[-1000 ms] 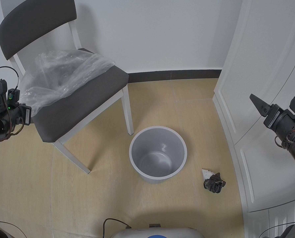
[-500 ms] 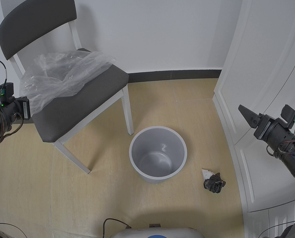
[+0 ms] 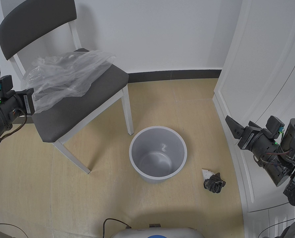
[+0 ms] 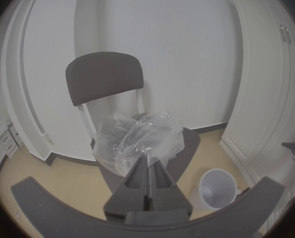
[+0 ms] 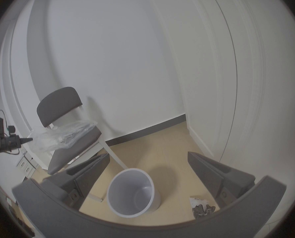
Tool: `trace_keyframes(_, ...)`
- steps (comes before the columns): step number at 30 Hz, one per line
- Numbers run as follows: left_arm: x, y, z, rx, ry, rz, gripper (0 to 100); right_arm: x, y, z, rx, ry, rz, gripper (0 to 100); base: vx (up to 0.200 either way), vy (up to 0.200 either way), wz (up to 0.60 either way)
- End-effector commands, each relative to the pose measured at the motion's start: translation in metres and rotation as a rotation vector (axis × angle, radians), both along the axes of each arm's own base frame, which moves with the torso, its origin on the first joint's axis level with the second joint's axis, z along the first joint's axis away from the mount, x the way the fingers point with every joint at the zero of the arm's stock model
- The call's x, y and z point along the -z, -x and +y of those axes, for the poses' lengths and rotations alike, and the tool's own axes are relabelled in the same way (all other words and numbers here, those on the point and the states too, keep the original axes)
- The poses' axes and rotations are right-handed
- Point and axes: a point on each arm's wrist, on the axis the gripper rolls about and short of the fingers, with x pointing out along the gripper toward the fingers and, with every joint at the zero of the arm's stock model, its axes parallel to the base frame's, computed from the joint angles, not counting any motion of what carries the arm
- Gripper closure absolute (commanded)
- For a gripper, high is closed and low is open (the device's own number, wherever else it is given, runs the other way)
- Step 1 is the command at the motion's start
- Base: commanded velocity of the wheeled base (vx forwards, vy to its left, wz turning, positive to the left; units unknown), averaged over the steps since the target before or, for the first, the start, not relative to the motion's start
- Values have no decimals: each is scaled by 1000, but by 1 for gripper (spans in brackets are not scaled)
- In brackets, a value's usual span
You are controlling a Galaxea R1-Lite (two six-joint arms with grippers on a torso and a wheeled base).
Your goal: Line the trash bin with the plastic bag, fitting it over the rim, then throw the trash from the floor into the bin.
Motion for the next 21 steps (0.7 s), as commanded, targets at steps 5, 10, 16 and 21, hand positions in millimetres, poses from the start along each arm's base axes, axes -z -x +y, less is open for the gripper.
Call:
trace_keyframes(5,-11,18,-21,113,45,-52,100,12,4,15,-62,23,40,0,0,0,0)
trace_keyframes(10,-16,31,-29,170,55,-79,100,13,8,18,-82,26,44,0,0,0,0)
trace_keyframes(16,-17,36,-35,206,62,-87,100,15,12,22,-102,28,52,0,0,0,0)
trace_keyframes(21,-19,42,-42,255,81,-93,100,16,13,24,-114,30,54,0,0,0,0)
